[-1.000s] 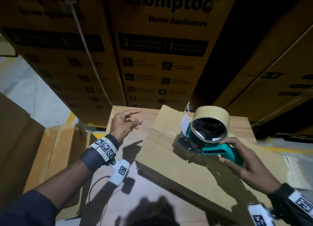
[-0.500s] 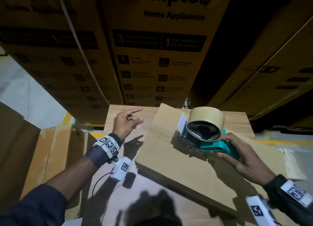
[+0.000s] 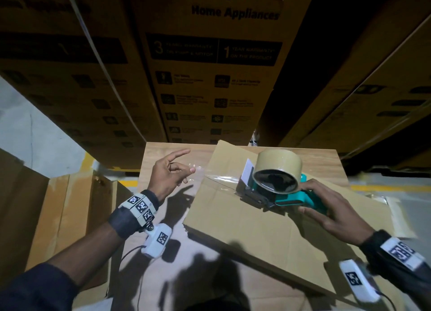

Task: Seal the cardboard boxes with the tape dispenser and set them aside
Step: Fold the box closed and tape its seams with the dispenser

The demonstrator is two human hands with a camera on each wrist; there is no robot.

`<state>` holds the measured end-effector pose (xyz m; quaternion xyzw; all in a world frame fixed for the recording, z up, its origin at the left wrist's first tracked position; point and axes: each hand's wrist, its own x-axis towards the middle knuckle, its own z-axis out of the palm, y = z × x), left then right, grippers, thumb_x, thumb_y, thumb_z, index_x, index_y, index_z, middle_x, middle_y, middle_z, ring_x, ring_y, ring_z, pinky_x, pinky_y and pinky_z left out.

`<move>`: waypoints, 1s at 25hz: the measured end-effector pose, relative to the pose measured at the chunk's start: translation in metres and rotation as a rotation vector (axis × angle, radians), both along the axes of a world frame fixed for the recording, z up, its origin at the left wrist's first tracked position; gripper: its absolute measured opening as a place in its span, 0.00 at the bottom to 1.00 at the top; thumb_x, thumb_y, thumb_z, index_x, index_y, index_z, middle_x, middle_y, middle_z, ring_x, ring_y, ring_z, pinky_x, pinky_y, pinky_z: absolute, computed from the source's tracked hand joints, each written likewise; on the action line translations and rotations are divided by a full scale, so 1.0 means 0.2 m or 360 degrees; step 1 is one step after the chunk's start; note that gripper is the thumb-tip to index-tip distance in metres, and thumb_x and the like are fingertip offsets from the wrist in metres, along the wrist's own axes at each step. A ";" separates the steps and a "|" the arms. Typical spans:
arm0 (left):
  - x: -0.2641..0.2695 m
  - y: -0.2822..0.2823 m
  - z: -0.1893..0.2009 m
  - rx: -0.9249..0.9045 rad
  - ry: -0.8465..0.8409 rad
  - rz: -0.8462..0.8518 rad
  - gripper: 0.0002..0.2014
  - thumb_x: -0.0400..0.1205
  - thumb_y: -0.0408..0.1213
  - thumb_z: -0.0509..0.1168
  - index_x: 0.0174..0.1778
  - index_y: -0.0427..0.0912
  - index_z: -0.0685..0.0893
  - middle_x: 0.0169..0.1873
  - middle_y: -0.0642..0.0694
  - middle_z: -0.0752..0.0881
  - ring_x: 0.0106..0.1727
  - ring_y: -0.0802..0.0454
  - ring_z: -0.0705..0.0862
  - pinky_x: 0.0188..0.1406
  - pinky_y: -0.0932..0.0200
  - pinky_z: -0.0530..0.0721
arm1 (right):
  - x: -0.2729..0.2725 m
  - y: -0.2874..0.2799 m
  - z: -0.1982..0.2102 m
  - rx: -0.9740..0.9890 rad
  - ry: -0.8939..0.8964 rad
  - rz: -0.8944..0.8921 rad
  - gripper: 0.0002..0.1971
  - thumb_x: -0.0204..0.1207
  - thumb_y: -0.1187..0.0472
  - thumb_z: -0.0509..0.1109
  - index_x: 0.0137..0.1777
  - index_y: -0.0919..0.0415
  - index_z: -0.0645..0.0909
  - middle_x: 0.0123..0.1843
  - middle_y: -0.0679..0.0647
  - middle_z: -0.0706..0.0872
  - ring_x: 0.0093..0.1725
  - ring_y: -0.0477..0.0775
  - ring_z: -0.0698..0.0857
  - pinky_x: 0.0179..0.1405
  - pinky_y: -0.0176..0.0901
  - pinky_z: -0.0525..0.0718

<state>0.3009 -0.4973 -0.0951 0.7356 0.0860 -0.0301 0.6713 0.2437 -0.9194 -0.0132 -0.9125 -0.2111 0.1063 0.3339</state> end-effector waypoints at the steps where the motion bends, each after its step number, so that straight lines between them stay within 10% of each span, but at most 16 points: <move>1: -0.01 0.00 -0.01 -0.0002 0.0007 0.0008 0.31 0.75 0.26 0.80 0.75 0.46 0.82 0.38 0.32 0.92 0.29 0.52 0.84 0.30 0.70 0.80 | 0.00 0.00 -0.01 -0.0010 0.0001 -0.0002 0.31 0.79 0.65 0.77 0.70 0.30 0.73 0.68 0.33 0.80 0.67 0.45 0.82 0.62 0.51 0.86; 10: -0.01 -0.02 -0.05 -0.0095 0.0214 -0.0001 0.30 0.76 0.25 0.78 0.75 0.43 0.82 0.44 0.28 0.91 0.29 0.55 0.86 0.31 0.66 0.82 | 0.01 0.01 -0.05 -0.0108 0.0005 0.0053 0.39 0.78 0.66 0.77 0.70 0.19 0.67 0.69 0.25 0.75 0.68 0.37 0.78 0.61 0.35 0.79; 19: 0.03 -0.06 -0.13 -0.0353 0.0747 -0.0005 0.29 0.66 0.33 0.83 0.62 0.29 0.87 0.41 0.33 0.92 0.28 0.54 0.82 0.26 0.66 0.84 | 0.01 0.02 -0.07 -0.0162 -0.0044 0.0074 0.33 0.79 0.64 0.77 0.73 0.30 0.72 0.68 0.31 0.78 0.65 0.41 0.81 0.60 0.37 0.83; 25: -0.05 0.06 -0.08 0.0359 0.0412 -0.0042 0.16 0.76 0.43 0.81 0.58 0.48 0.90 0.53 0.47 0.92 0.55 0.51 0.90 0.62 0.45 0.89 | 0.00 0.03 -0.05 -0.0196 -0.0074 0.0055 0.33 0.78 0.63 0.78 0.73 0.28 0.72 0.68 0.30 0.77 0.66 0.39 0.81 0.59 0.32 0.83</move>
